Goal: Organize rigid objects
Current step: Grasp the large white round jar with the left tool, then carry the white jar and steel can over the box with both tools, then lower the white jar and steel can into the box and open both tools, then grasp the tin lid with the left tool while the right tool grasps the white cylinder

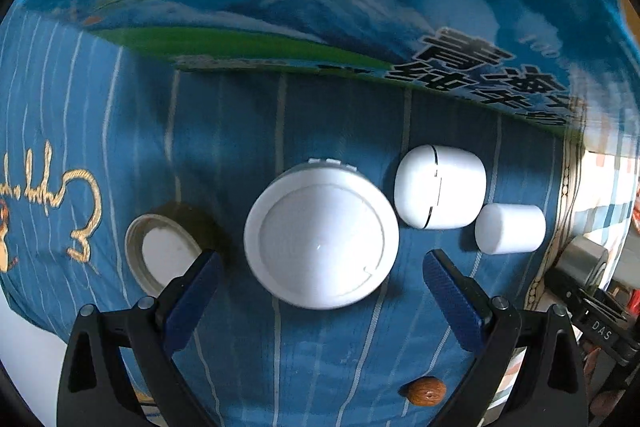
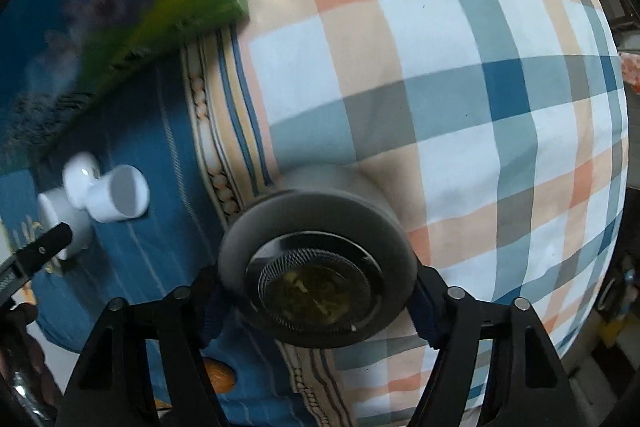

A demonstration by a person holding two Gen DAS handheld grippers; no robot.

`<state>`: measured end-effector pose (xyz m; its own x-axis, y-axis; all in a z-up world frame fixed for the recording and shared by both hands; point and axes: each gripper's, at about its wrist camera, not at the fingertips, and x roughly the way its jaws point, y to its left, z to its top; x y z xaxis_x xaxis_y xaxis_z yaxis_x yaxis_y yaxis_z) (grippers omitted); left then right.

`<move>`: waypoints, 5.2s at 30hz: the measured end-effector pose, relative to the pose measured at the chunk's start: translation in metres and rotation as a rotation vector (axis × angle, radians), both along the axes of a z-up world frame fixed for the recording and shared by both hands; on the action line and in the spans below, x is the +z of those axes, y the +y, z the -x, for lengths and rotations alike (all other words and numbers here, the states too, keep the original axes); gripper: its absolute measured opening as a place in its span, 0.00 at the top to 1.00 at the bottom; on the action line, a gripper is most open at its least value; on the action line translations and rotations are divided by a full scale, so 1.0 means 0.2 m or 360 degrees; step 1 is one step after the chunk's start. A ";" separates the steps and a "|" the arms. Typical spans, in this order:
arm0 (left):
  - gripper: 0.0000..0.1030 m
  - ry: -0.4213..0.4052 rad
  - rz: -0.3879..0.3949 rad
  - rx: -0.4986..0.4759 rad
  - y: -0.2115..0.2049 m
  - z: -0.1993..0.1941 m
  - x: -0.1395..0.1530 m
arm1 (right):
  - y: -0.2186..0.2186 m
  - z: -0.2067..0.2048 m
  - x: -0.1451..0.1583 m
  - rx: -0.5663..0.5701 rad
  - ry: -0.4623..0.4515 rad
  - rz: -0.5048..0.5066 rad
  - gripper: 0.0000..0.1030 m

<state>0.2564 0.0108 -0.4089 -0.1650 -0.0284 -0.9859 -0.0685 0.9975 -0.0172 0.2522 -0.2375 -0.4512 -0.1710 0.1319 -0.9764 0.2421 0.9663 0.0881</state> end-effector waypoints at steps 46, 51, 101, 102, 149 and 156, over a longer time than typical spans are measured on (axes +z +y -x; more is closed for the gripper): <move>0.36 -0.0298 0.0084 -0.0137 -0.20 0.44 0.36 | 0.37 0.35 0.17 0.0162 -0.0075 -0.0076 0.30; 0.36 -0.0418 0.0148 -0.0147 -0.21 0.42 0.61 | 0.46 0.35 0.37 0.0211 -0.0206 -0.0123 0.30; 0.36 -0.0059 0.0143 -0.0047 0.10 -1.18 0.09 | 0.92 -1.12 0.12 0.0466 -0.0077 -0.0069 0.30; 0.36 -0.0052 0.0136 -0.0054 0.10 -1.20 0.08 | 0.93 -1.13 0.11 0.0460 -0.0066 -0.0068 0.30; 0.01 -0.0604 0.0153 -0.0042 0.14 -0.57 0.87 | 0.71 -0.65 0.85 0.0362 -0.0437 0.0029 0.00; 0.01 -0.0753 0.0139 -0.0049 0.14 -0.38 1.01 | 0.70 -0.47 0.97 0.0339 -0.0575 0.0063 0.00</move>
